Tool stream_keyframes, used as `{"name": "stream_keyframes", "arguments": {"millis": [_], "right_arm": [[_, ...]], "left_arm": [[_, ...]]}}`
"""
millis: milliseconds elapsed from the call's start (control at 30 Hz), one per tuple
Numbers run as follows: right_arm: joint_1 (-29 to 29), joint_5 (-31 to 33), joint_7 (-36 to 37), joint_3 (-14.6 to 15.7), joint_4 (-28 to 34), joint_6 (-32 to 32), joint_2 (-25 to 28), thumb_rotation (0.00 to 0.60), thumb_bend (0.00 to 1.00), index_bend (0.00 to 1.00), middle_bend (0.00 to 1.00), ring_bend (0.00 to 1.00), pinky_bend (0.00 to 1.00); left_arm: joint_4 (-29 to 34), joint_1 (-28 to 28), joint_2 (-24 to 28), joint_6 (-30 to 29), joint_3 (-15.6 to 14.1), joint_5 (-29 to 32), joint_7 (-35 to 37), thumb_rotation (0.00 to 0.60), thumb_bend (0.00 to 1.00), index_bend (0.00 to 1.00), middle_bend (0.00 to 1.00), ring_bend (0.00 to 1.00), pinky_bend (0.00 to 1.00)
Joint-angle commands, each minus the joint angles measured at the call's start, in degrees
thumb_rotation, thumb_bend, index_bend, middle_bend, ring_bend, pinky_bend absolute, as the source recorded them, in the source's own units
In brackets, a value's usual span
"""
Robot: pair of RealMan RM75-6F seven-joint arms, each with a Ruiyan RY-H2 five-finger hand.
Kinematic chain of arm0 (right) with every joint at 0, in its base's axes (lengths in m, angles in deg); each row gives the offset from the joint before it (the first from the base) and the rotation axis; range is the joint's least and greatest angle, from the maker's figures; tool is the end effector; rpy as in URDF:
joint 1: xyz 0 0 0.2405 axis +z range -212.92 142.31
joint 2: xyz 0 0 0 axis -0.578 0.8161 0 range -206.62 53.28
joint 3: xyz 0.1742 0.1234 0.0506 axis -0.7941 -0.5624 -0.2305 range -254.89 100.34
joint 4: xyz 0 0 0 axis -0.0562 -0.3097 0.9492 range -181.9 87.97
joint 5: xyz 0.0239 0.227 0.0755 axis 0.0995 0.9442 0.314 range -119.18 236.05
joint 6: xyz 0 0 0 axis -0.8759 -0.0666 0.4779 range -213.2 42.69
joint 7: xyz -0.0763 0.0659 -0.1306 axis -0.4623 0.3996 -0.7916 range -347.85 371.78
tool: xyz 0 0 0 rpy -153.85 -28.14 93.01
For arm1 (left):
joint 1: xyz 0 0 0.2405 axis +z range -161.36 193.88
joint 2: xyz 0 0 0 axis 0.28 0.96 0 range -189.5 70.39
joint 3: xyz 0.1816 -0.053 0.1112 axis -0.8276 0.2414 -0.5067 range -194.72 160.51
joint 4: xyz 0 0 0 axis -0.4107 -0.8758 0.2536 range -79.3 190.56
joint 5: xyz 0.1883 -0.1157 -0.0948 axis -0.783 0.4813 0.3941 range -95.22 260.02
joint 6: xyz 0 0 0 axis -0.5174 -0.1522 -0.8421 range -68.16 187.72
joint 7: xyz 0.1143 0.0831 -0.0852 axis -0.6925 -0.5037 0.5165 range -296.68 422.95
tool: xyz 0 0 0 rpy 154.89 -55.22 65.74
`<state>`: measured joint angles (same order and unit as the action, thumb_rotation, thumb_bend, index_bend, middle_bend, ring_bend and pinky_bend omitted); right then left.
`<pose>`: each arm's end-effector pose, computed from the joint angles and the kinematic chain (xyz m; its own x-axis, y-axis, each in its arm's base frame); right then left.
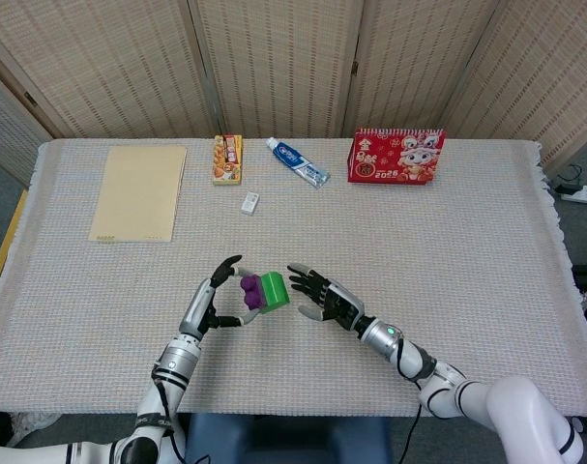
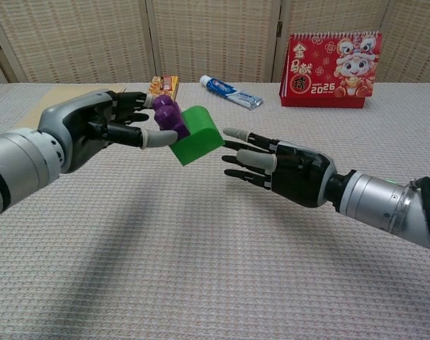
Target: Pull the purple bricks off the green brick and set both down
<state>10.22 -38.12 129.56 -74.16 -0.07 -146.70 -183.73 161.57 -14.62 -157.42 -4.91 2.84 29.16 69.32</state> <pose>-0.1401 -0.3289 -0.1252 -0.7686 -0.6386 0.0379 -0.3563 0.3781 -0.8544 -0.0416 0.2845 -0.0505 -0.5862 0.3466 0.7323 0.7984 0.0935 0.5949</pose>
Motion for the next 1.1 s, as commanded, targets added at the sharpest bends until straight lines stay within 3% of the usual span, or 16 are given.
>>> {"name": "stream_keyframes", "arguments": {"millis": [33, 300, 600, 1100], "right_arm": [[0.3, -0.1, 1.8, 0.8, -2.2, 0.0, -2.0, 0.600, 0.38, 0.00, 0.00, 0.00, 0.00], [1.2, -0.7, 3.0, 1.4, -4.3, -0.8, -4.8, 0.600, 0.38, 0.00, 0.00, 0.00, 0.00], [1.5, -0.4, 0.9, 1.3, -1.9, -2.1, -3.5, 0.600, 0.38, 0.00, 0.00, 0.00, 0.00], [1.8, 0.8, 0.1, 0.6, -0.9, -2.3, -2.9, 0.600, 0.38, 0.01, 0.00, 0.00, 0.00]], "left_arm": [[-0.5, -0.7, -0.8, 0.5, -0.2, 0.0, -0.3, 0.600, 0.61, 0.72, 0.12, 0.00, 0.00], [-1.6, -2.6, -1.9, 2.2, 0.8, 1.0, -0.9, 0.600, 0.61, 0.72, 0.12, 0.00, 0.00], [-3.2, -3.4, -1.3, 3.0, 3.2, 2.1, 0.9, 0.600, 0.61, 0.72, 0.12, 0.00, 0.00], [-2.1, -2.5, 0.4, 4.4, 2.1, 0.6, 4.6, 0.600, 0.61, 0.72, 0.13, 0.00, 0.00]]}}
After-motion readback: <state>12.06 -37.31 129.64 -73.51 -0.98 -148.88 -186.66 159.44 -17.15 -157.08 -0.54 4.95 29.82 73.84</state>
